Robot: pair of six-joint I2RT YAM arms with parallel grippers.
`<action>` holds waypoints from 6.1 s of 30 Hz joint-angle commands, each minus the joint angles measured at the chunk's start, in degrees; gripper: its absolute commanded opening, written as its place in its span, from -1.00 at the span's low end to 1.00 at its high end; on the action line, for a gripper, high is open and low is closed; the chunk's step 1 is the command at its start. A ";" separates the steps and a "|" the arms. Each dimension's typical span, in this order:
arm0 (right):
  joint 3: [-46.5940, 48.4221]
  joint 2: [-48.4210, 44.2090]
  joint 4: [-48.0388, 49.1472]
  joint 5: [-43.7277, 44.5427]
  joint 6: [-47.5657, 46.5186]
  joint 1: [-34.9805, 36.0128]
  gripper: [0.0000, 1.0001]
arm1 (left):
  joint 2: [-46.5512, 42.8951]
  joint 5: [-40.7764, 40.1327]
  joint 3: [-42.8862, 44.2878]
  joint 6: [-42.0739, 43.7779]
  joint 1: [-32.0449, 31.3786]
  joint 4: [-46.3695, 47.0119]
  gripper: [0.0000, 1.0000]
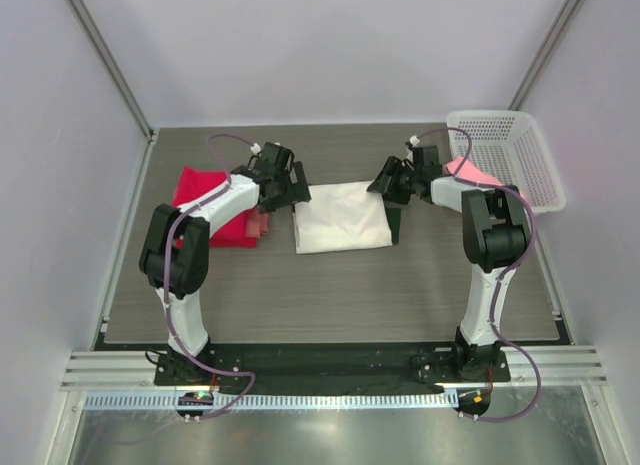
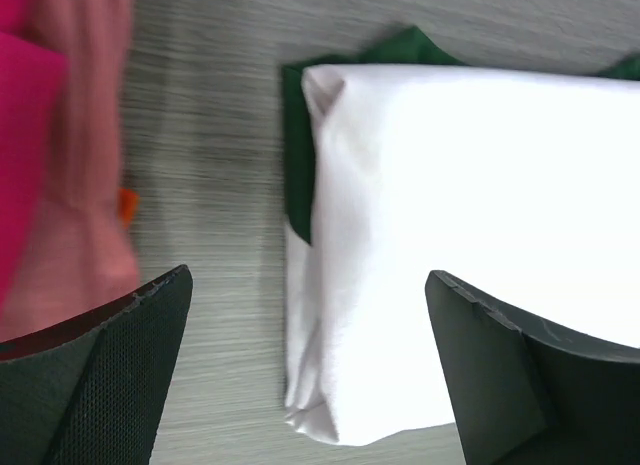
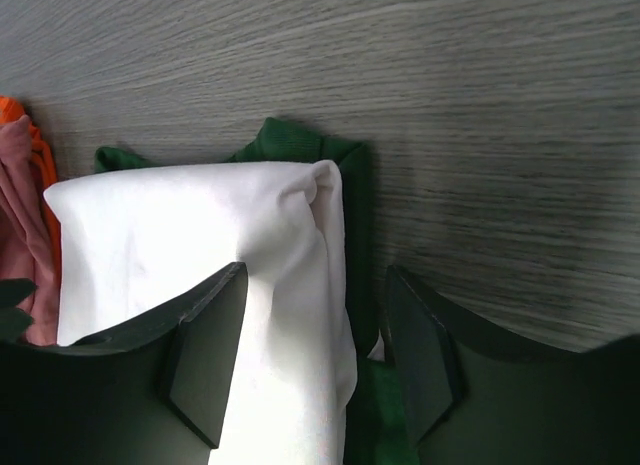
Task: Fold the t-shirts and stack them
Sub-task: Neatly place the folded tshirt to the corner
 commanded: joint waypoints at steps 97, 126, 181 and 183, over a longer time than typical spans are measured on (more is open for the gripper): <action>54.84 20.00 -7.55 13.89 8.30 32.69 -0.98 | -3.06 23.81 15.33 1.02 46.16 -11.66 -0.98; 42.36 10.95 5.35 -10.53 17.42 31.89 -0.74 | -24.13 37.50 -11.27 -14.86 40.09 13.43 0.61; 6.00 -26.90 -20.90 13.26 -3.83 9.94 0.19 | -36.10 0.09 -15.78 3.03 13.22 16.03 0.73; 3.44 -29.55 -20.90 13.80 -3.39 8.44 0.31 | -34.86 -3.52 -14.29 4.79 8.11 14.79 0.73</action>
